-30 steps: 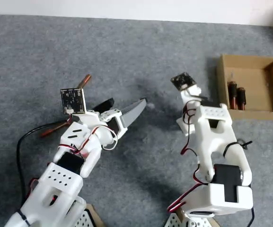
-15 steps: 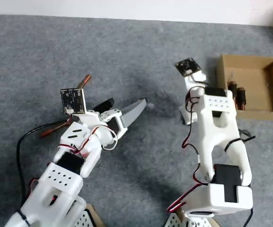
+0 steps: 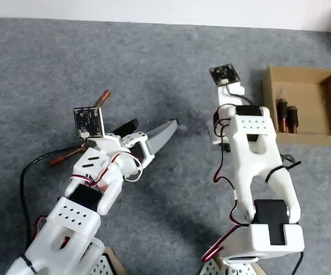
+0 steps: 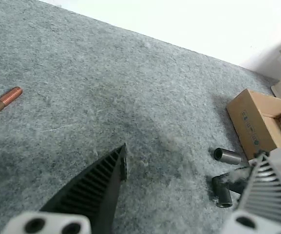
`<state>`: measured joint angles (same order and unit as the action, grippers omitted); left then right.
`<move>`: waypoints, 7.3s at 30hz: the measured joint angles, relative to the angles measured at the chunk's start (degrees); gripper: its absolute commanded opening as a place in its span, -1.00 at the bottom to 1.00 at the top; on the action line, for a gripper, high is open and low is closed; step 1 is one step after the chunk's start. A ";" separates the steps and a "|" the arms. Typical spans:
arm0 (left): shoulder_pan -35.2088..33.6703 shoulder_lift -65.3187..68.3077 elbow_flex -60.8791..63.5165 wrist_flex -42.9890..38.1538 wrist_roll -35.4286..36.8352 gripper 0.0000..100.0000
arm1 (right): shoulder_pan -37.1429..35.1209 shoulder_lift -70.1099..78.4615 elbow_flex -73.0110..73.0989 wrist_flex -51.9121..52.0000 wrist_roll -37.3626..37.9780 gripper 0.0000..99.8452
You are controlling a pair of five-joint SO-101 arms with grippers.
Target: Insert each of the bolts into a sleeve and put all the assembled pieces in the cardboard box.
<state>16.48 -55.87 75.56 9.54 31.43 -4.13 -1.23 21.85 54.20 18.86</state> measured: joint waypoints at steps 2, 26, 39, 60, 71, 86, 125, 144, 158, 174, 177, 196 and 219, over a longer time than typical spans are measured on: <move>0.00 0.00 0.00 0.00 0.00 -0.25 | 0.09 0.00 0.00 0.00 -0.18 -0.74; 0.00 0.00 0.00 0.00 0.00 -0.25 | 2.29 18.46 -22.59 11.43 -12.48 -0.74; 0.00 0.00 0.00 0.00 0.00 -0.25 | 4.66 19.25 -22.59 15.21 -14.68 -0.74; 0.00 0.00 0.00 0.00 0.00 -0.25 | 4.75 19.34 -14.51 11.78 -12.66 -0.74; 0.00 0.00 0.00 0.00 0.00 -0.25 | 4.75 20.92 -14.59 11.43 -12.31 -0.73; 0.00 0.00 0.00 0.00 -1.41 -0.25 | 0.53 21.80 -15.47 12.04 -5.89 -0.74; -12.48 26.20 -23.65 11.52 5.71 -0.64 | 1.23 -2.11 26.99 -29.63 -10.37 -0.99; -24.79 26.55 -25.85 28.04 5.71 -0.63 | 1.14 -2.99 28.22 -30.07 -10.37 -0.99; -38.07 26.55 -20.75 28.22 -46.24 -0.63 | 1.14 -2.99 28.22 -30.07 -8.88 -0.99; -32.09 26.55 -20.75 39.82 -69.80 -0.63 | 1.14 -2.99 28.22 -30.07 -8.79 -0.99; -31.30 26.55 -20.75 40.97 -72.09 -0.63 | 1.14 -2.99 28.22 -30.07 -8.79 -0.99; -31.30 45.45 -35.43 49.67 -79.91 -0.63 | 1.14 -2.99 28.22 -30.07 -8.44 -0.99; -35.43 71.12 -56.62 51.52 -90.99 -0.63 | 1.14 -2.99 28.22 -30.07 -8.44 -0.99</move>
<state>-18.95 15.25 18.95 61.05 -59.56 -2.99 -4.22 50.07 24.13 10.42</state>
